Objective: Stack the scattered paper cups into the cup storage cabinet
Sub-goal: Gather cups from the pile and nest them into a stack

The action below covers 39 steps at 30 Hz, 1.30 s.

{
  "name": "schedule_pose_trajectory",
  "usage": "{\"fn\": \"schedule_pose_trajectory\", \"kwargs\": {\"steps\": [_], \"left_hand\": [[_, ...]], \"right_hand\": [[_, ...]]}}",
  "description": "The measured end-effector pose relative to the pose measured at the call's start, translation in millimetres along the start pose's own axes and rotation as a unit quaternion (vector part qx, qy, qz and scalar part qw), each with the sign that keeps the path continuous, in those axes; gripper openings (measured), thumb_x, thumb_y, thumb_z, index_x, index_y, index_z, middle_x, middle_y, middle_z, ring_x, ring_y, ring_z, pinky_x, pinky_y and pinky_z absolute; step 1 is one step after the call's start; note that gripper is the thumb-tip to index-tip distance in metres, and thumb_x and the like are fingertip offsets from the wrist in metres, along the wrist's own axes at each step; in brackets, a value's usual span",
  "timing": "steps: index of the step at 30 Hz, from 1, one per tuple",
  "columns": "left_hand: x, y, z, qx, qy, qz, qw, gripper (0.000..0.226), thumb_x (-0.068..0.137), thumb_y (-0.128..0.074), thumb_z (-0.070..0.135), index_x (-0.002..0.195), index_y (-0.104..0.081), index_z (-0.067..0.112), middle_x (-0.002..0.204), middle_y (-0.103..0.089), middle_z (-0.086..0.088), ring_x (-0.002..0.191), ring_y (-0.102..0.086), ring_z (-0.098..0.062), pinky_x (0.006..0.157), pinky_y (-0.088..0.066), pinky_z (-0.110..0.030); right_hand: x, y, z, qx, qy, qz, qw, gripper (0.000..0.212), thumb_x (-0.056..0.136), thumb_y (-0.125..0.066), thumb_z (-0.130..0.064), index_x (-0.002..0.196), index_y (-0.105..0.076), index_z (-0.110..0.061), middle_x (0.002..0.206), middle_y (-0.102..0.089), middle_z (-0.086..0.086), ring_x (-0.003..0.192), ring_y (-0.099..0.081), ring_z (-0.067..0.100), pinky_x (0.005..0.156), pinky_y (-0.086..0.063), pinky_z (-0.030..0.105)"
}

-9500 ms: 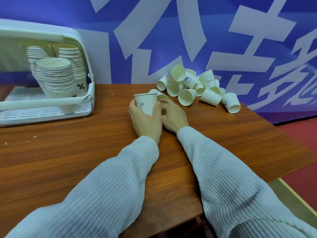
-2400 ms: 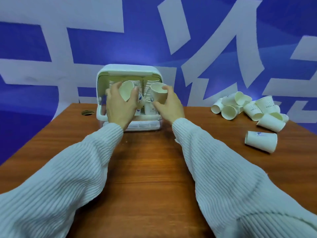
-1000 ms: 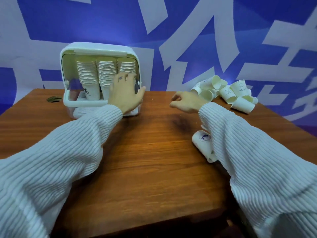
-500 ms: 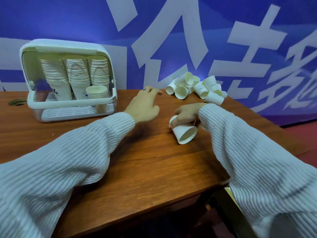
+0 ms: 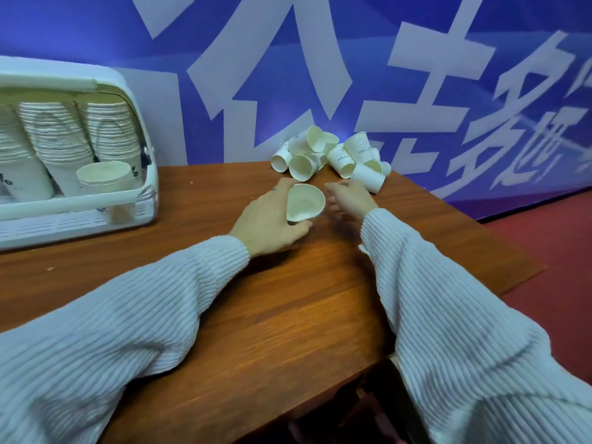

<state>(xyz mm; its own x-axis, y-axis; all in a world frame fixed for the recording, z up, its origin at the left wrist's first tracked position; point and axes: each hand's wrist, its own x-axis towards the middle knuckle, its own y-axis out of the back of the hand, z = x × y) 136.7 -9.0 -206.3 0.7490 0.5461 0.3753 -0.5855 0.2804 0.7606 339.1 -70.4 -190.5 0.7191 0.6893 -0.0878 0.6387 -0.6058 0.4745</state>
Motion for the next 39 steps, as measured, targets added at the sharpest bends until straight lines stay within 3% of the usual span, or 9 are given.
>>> {"fn": "schedule_pose_trajectory", "kwargs": {"steps": [4,12,16,20,23,29,34,37,39], "left_hand": [[17.4,-26.9,-2.8,-0.017,0.002,-0.014,1.000,0.064,0.086,-0.065,0.059,0.136,-0.036,0.030,0.112,-0.063,0.007,0.098,-0.063,-0.020,0.084,-0.054,-0.044],[45.1,-47.4,-28.7,-0.074,0.017,0.012,0.997,0.071,0.085,-0.062,0.064,0.144,-0.032,0.038,0.126,-0.060,0.012,0.112,-0.059,-0.015,0.094,-0.052,-0.044],[49.6,-48.2,-32.1,-0.076,0.029,0.015,0.997,0.070,0.088,-0.066,0.059,0.146,-0.032,0.038,0.127,-0.061,0.010,0.112,-0.059,-0.015,0.095,-0.052,-0.045],[47.6,-42.2,-25.6,-0.069,0.030,0.025,0.997,0.072,0.089,-0.067,0.057,0.148,-0.034,0.034,0.124,-0.062,0.007,0.105,-0.062,-0.017,0.093,-0.053,-0.046],[41.1,-31.1,-20.8,-0.061,0.026,0.035,0.997,0.074,0.088,-0.065,0.059,0.149,-0.033,0.032,0.125,-0.062,0.007,0.106,-0.062,-0.018,0.093,-0.053,-0.047],[10.0,10.3,-23.1,-0.032,0.042,0.082,0.995,0.070,0.088,-0.065,0.060,0.145,-0.033,0.033,0.125,-0.063,0.006,0.109,-0.063,-0.019,0.091,-0.056,-0.046],[-30.3,69.9,-47.5,-0.005,0.081,0.164,0.983,0.068,0.087,-0.065,0.055,0.142,-0.041,0.024,0.125,-0.063,0.001,0.108,-0.060,-0.020,0.087,-0.049,-0.033],[-55.6,113.2,-65.1,-0.017,0.122,0.241,0.963,0.067,0.083,-0.067,0.052,0.139,-0.049,0.021,0.129,-0.062,0.000,0.114,-0.059,-0.020,0.092,-0.045,-0.033],[-71.7,139.6,-78.2,-0.013,0.149,0.285,0.947,0.073,0.079,-0.063,0.055,0.141,-0.049,0.019,0.135,-0.059,-0.002,0.121,-0.056,-0.022,0.100,-0.043,-0.034]], "right_hand": [[46.2,35.9,29.9,-0.277,0.062,0.158,0.946,0.056,0.093,-0.062,-0.038,0.146,-0.049,-0.023,0.142,-0.058,0.004,0.131,-0.052,0.031,0.103,-0.045,0.043],[126.7,52.6,58.6,-0.487,0.147,0.169,0.844,0.065,0.084,-0.072,-0.024,0.141,-0.042,-0.015,0.142,-0.048,0.012,0.126,-0.049,0.033,0.097,-0.045,0.044],[128.9,49.9,60.1,-0.544,0.183,0.221,0.789,0.061,0.081,-0.074,-0.027,0.135,-0.050,-0.011,0.132,-0.052,0.015,0.125,-0.048,0.036,0.108,-0.037,0.046],[116.3,54.5,52.8,-0.509,0.194,0.203,0.814,0.055,0.080,-0.075,-0.024,0.127,-0.049,-0.015,0.128,-0.059,0.013,0.117,-0.055,0.034,0.103,-0.042,0.044],[90.5,52.1,38.5,-0.463,0.205,0.185,0.842,0.079,0.081,-0.074,-0.048,0.147,-0.039,-0.019,0.134,-0.059,0.013,0.126,-0.053,0.035,0.104,-0.044,0.048],[22.6,1.1,-24.3,-0.115,0.220,0.074,0.966,0.089,0.071,-0.069,-0.057,0.150,-0.041,-0.026,0.132,-0.056,0.002,0.121,-0.058,0.023,0.098,-0.049,0.036],[-23.4,-62.8,-79.7,0.072,0.278,0.002,0.958,0.074,0.086,-0.074,-0.024,0.149,-0.034,-0.026,0.118,-0.056,-0.011,0.104,-0.060,0.004,0.092,-0.057,0.035],[-49.8,-108.4,-115.3,0.095,0.314,-0.036,0.944,0.083,0.084,-0.074,-0.022,0.154,-0.031,-0.027,0.132,-0.052,-0.011,0.108,-0.058,0.005,0.083,-0.051,0.012],[-63.3,-139.9,-137.7,0.088,0.331,-0.064,0.937,0.082,0.075,-0.073,-0.034,0.149,-0.040,-0.026,0.136,-0.053,-0.005,0.116,-0.057,0.012,0.095,-0.054,0.025]]}}
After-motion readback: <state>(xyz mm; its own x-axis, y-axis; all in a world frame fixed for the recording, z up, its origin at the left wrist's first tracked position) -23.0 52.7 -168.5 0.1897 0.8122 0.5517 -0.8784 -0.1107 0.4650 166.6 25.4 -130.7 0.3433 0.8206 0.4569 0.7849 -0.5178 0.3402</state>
